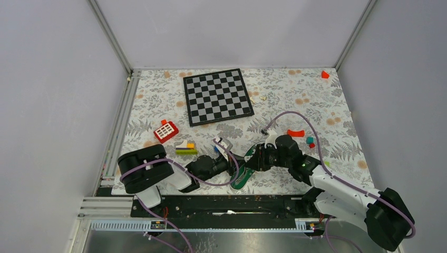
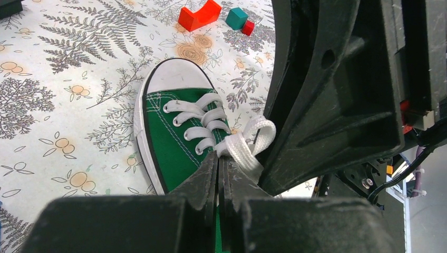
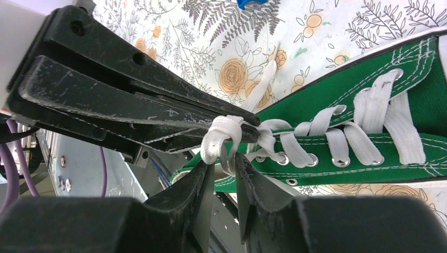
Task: Tie the shoes
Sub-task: Cross the shoelace with the shoelace.
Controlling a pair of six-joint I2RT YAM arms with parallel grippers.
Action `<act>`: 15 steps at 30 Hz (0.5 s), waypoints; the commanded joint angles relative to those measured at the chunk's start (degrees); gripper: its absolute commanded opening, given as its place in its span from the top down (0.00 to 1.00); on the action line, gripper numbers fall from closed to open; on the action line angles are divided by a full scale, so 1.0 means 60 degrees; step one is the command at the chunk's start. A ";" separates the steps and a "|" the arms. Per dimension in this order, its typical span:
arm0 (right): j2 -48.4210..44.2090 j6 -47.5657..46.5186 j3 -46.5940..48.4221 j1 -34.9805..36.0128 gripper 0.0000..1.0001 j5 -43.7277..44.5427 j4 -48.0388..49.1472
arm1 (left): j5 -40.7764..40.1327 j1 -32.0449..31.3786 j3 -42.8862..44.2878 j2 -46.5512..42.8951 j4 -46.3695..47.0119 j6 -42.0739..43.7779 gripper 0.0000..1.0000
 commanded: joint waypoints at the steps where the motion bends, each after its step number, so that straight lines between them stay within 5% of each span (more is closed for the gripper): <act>1: -0.0393 -0.0091 0.0148 -0.0092 0.72 0.0093 -0.0090 | 0.0249 -0.0021 -0.0056 -0.0170 0.0686 -0.0023 1.00; 7: -0.0393 -0.0127 0.0171 -0.0094 0.70 0.0172 -0.0160 | 0.0300 -0.0021 0.0002 -0.0113 0.0686 -0.0051 1.00; 12: -0.0072 -0.0046 0.0141 -0.0093 1.00 0.0003 0.0173 | 0.0308 -0.0021 0.0018 -0.0137 0.0656 -0.0037 1.00; 15: 0.0087 0.0182 0.0001 -0.0088 1.00 -0.0221 0.0677 | 0.0308 -0.0021 0.0018 -0.0155 0.0628 -0.0037 1.00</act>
